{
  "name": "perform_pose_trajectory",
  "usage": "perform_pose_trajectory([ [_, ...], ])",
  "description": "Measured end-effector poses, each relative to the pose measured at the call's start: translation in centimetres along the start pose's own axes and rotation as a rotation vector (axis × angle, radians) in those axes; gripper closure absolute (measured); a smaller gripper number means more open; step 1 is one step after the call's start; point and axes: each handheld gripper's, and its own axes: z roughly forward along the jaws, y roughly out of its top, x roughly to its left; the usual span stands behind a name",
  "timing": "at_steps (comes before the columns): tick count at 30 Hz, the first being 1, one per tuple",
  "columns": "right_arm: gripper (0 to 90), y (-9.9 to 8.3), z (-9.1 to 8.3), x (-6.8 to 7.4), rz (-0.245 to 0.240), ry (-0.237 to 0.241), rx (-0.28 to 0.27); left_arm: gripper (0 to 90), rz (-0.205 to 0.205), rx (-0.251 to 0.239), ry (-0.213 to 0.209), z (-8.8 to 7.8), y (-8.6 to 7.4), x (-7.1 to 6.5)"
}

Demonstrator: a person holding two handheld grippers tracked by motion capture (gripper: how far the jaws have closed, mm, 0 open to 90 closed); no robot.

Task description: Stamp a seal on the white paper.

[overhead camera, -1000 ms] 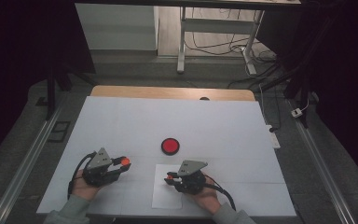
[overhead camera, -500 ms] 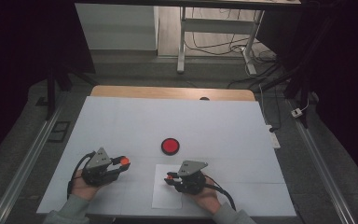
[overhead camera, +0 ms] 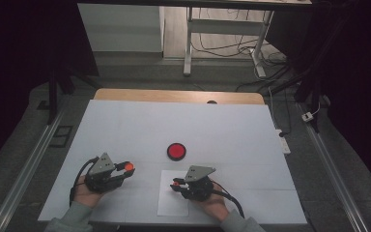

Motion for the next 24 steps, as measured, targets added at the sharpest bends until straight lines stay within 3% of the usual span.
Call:
perform_pose_trajectory([
  [8,72.8,0.0,0.0,0.0,-0.002,0.002,-0.002,64.8,-0.003,-0.006,0.006,0.0,0.0,0.0],
  [13,72.4,0.2,-0.2,-0.4,0.047,0.008,-0.004,64.8,-0.003,-0.008,0.013,-0.1,0.0,0.1],
  [15,72.3,0.6,-1.1,-0.9,0.094,0.023,-0.093,64.8,-0.005,-0.011,0.013,-0.1,0.0,0.1],
  [17,72.4,1.1,-2.1,-1.2,0.105,0.008,-0.14,64.8,-0.008,-0.009,0.011,-0.1,0.0,0.2],
  [24,72.4,1.2,-2.5,-1.2,0.097,0.005,-0.142,64.8,-0.003,-0.006,0.011,0.0,0.0,0.1],
])
